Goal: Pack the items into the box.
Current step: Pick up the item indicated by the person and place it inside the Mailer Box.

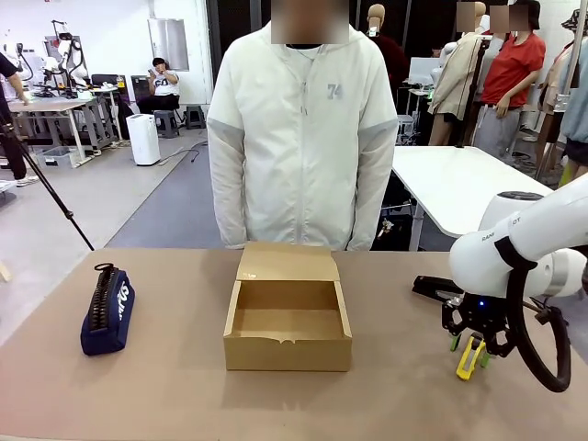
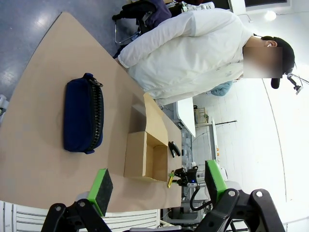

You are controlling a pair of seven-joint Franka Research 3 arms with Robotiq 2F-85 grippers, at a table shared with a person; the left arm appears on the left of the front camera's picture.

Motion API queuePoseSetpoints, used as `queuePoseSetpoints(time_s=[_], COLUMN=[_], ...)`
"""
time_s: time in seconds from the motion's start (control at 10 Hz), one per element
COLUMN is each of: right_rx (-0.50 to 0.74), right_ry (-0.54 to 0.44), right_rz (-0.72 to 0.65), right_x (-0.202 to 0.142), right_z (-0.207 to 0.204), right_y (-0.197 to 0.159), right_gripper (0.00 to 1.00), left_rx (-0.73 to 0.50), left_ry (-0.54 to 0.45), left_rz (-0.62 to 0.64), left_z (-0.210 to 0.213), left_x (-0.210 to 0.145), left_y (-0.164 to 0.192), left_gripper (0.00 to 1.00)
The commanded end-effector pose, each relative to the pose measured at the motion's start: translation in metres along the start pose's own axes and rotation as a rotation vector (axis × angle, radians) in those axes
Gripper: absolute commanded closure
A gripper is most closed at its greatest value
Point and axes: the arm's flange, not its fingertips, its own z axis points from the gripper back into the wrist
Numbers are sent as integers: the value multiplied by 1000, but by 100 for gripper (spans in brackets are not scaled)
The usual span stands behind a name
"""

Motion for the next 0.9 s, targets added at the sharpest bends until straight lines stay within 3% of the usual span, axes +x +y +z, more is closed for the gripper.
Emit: queuePoseSetpoints(time_s=[0.0,0.6,0.8], right_rx=[-39,-62,-67], right_ry=[16,50,48], right_rz=[-31,-11,30], right_x=[0,0,1], right_z=[-3,-2,32], right_y=[4,5,-3], right_gripper=[100,100,100], left_rx=[-18,-18,-18], left_ry=[-5,-5,-5], left_rz=[-13,-13,-13], left_z=[0,0,0], left_x=[1,1,1], left_y=[-1,-1,-1], left_gripper=[0,0,0])
